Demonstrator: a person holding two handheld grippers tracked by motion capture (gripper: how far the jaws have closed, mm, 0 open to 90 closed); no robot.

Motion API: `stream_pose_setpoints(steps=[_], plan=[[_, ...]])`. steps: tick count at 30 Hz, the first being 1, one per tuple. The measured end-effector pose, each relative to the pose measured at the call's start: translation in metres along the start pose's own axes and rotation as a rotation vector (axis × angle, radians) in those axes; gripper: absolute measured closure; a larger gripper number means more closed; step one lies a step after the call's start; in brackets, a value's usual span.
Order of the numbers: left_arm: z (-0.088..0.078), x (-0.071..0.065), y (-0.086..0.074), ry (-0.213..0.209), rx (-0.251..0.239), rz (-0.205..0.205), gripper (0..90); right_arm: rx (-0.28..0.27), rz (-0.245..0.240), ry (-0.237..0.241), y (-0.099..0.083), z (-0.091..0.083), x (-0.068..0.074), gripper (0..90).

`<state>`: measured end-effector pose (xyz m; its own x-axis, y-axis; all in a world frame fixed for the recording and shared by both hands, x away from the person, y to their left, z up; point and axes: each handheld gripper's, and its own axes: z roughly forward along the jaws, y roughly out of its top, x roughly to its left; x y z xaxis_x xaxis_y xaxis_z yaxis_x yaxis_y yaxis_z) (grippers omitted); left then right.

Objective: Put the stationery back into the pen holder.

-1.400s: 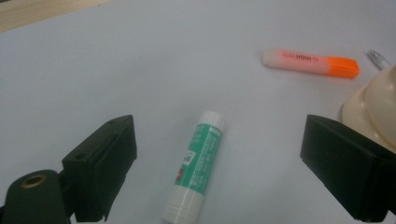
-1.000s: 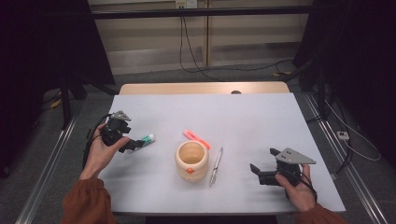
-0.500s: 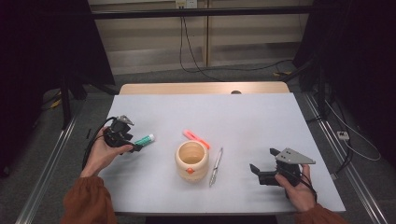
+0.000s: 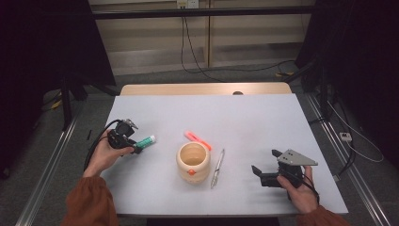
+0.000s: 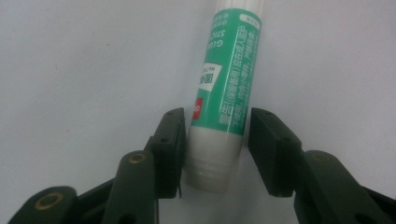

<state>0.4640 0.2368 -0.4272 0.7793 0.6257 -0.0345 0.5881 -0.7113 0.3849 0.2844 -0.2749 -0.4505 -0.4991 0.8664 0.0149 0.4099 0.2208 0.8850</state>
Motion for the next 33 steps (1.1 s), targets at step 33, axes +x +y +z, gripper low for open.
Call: stream_pose_setpoints(steps=[33], plan=[[-0.0037,-0.0065,0.0025,-0.005,-0.016,0.026,65.6,0.002,-0.001,0.002,0.0,0.0,0.0003,3.6]])
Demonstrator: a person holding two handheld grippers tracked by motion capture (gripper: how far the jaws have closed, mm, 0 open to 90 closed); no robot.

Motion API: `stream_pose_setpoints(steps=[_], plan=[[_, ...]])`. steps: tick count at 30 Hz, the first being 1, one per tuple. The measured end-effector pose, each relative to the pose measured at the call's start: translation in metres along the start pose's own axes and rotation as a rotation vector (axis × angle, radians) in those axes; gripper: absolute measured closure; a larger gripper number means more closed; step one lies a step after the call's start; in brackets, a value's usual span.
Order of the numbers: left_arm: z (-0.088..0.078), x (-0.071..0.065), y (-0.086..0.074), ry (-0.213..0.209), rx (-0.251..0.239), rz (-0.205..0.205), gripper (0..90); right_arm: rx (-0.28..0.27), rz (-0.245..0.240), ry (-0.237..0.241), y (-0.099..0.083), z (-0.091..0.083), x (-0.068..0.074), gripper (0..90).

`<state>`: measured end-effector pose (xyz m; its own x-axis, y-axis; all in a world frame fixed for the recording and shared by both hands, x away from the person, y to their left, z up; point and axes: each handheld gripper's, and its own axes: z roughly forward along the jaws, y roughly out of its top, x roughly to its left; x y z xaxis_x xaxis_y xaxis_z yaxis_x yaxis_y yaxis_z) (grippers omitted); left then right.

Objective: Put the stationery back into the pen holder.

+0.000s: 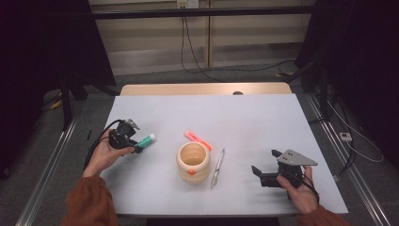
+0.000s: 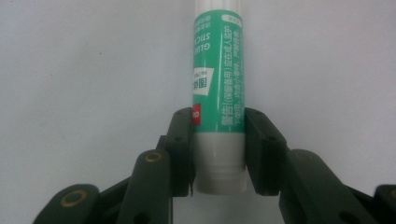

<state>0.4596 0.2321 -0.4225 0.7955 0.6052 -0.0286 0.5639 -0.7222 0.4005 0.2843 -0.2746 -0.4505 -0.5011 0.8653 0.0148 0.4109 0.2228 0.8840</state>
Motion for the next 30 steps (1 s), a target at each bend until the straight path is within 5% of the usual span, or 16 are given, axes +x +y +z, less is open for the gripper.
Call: stream_pose_setpoints(steps=[13,17,30], plan=[[-0.021,-0.007,0.003,-0.047,-0.121,-0.015,65.7,-0.001,0.001,0.001,0.0,0.0,0.0,3.6],[-0.029,-0.012,0.007,-0.104,-0.157,-0.027,65.6,-0.005,-0.001,0.003,0.0,0.0,0.0,3.6],[-0.056,-0.037,0.023,-0.136,-0.224,0.017,65.6,-0.022,0.011,0.008,0.003,-0.001,0.001,3.5]])
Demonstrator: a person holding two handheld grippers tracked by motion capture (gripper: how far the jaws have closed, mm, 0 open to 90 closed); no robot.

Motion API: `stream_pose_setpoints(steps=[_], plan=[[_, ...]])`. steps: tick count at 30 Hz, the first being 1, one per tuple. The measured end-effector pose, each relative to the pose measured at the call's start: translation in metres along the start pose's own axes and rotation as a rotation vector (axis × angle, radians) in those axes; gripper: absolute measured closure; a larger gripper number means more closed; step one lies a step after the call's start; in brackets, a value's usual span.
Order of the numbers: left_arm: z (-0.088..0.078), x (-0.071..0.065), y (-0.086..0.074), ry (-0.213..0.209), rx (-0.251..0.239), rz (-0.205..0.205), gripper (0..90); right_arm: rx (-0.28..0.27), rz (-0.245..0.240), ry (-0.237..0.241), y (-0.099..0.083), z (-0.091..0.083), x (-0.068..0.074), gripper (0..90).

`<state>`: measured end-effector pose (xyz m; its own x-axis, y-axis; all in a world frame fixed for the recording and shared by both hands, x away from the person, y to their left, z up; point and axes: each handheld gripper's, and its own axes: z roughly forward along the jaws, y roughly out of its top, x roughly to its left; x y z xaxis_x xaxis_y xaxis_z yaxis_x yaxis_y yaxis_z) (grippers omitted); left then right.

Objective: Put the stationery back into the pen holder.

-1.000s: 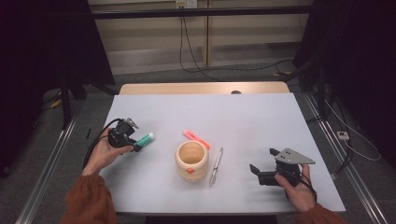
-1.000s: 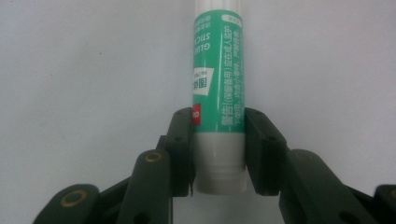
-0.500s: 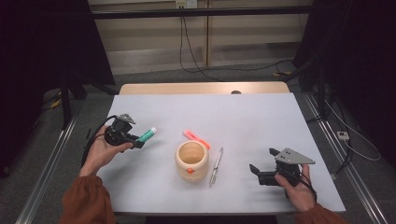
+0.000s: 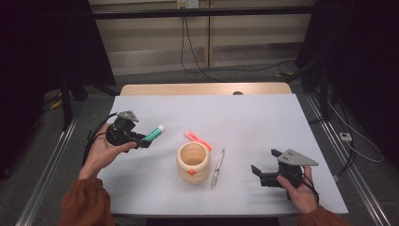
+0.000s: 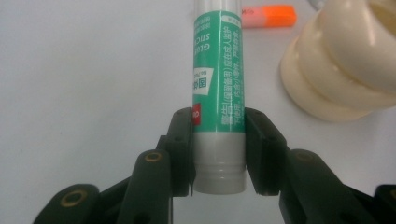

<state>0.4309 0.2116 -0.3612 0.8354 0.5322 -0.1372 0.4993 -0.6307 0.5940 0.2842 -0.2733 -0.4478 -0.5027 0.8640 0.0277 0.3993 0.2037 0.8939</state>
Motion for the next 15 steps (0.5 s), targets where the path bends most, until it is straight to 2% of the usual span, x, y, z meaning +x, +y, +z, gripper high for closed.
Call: stream_pose_setpoints(steps=[3,5,8,11,13,15], plan=[[-0.007,-0.008,0.006,0.023,-0.022,0.043,65.6,-0.01,0.001,-0.003,0.002,0.0,0.001,3.8],[-0.011,-0.013,0.01,0.032,-0.036,0.054,65.6,-0.018,0.005,-0.013,0.006,0.0,0.0,4.2],[-0.016,-0.022,0.017,0.013,-0.052,0.068,65.6,-0.047,-0.003,-0.042,0.013,0.0,-0.001,4.7],[-0.018,-0.032,0.025,-0.001,-0.046,0.09,65.6,-0.062,-0.008,-0.033,0.019,0.001,0.002,4.7],[-0.018,-0.037,0.031,-0.032,-0.035,0.089,65.6,-0.062,-0.034,-0.011,0.025,0.001,0.007,3.5],[-0.019,-0.039,0.036,-0.04,-0.042,0.083,65.6,-0.065,-0.046,-0.004,0.027,0.001,0.008,3.1]])
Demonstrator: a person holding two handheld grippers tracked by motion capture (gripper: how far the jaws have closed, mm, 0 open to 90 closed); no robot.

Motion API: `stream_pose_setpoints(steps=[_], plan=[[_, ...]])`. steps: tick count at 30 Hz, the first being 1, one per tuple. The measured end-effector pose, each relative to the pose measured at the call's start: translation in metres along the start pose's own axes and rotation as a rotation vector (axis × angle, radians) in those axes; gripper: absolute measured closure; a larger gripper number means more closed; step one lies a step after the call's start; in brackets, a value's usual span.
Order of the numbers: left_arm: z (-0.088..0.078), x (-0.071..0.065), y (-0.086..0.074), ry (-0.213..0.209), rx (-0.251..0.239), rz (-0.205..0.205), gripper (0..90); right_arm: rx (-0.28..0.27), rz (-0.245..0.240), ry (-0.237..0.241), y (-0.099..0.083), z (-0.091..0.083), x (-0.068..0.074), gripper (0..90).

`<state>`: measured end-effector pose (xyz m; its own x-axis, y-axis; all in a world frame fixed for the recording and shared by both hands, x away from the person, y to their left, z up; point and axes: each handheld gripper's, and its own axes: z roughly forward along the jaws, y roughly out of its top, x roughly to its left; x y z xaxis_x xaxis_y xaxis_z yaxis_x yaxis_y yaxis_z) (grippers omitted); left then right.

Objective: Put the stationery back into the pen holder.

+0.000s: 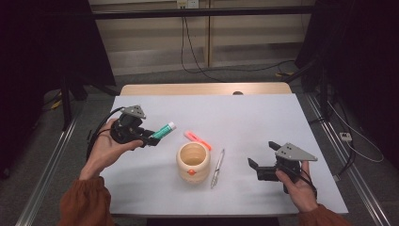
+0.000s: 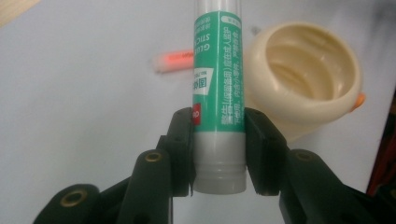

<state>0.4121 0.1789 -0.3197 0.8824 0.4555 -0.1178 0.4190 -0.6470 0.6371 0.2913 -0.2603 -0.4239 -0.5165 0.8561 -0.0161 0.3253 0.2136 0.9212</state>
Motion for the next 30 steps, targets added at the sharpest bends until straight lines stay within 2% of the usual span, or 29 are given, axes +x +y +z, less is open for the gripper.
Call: stream_pose_setpoints(steps=[3,9,10,12,15,16,18,19,20,23,24,25,30], plan=[[0.0,-0.002,0.006,-0.012,-0.01,-0.016,65.6,-0.002,-0.041,0.031,0.009,-0.001,0.003,4.2],[-0.001,-0.012,0.017,-0.023,0.027,0.047,65.6,-0.029,-0.087,0.042,0.028,0.004,0.009,3.5],[0.0,-0.014,0.018,-0.022,0.016,0.044,65.6,-0.029,-0.093,0.049,0.03,0.006,0.012,3.5],[0.003,-0.018,0.02,-0.014,0.036,0.064,65.6,-0.025,-0.114,0.06,0.034,0.009,0.017,3.5],[0.008,-0.024,0.023,-0.02,0.05,0.072,65.6,-0.025,-0.125,0.06,0.039,0.013,0.022,3.6],[0.01,-0.027,0.025,-0.027,0.047,0.063,65.6,-0.029,-0.126,0.064,0.041,0.014,0.023,3.6],[0.011,-0.03,0.029,-0.045,0.057,0.08,65.6,-0.034,-0.139,0.074,0.046,0.015,0.027,3.6],[0.013,-0.032,0.031,-0.054,0.051,0.07,65.6,-0.037,-0.155,0.079,0.049,0.015,0.029,3.6],[0.014,-0.034,0.033,-0.059,0.064,0.088,65.6,-0.04,-0.17,0.087,0.052,0.015,0.032,3.2],[0.018,-0.039,0.04,-0.074,0.077,0.1,65.6,-0.037,-0.232,0.086,0.06,0.017,0.041,4.3],[0.021,-0.041,0.042,-0.079,0.068,0.089,65.6,-0.035,-0.255,0.085,0.062,0.018,0.043,4.4],[0.022,-0.043,0.045,-0.085,0.076,0.103,65.6,-0.034,-0.266,0.085,0.063,0.019,0.045,4.4],[0.03,-0.051,0.055,-0.107,0.092,0.131,65.6,-0.03,-0.348,0.057,0.068,0.022,0.052,4.3]])
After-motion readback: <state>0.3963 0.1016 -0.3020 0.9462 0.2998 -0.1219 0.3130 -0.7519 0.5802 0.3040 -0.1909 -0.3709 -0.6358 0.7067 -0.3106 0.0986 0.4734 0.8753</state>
